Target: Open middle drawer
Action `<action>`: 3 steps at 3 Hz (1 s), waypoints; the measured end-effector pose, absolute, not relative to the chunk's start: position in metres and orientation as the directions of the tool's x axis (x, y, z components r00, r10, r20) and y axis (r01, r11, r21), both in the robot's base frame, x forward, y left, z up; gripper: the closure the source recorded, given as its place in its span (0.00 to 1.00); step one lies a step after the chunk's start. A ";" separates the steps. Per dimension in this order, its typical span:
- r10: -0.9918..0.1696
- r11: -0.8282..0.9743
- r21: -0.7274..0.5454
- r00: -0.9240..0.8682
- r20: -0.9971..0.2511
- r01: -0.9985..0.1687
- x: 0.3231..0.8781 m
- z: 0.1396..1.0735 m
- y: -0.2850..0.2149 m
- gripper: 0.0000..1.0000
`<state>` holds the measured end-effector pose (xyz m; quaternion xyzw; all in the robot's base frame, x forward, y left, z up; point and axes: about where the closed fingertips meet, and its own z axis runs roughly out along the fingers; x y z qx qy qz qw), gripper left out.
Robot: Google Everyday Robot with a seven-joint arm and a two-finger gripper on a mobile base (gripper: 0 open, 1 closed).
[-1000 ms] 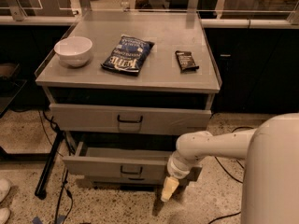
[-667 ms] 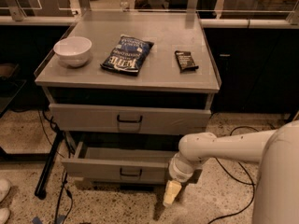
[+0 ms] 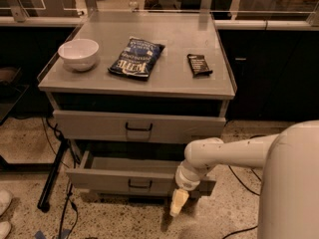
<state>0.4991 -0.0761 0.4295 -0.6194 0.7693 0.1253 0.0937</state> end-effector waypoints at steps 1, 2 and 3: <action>-0.935 0.192 0.070 -0.204 -0.290 -0.979 0.516 0.423 -0.069 0.00; -0.942 0.187 0.092 -0.205 -0.265 -0.978 0.518 0.411 -0.068 0.00; -0.947 0.196 0.141 -0.224 -0.231 -0.970 0.502 0.401 -0.073 0.00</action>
Offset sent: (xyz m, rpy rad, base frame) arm 0.0236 0.0076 -0.0317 -0.0580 0.0493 0.0236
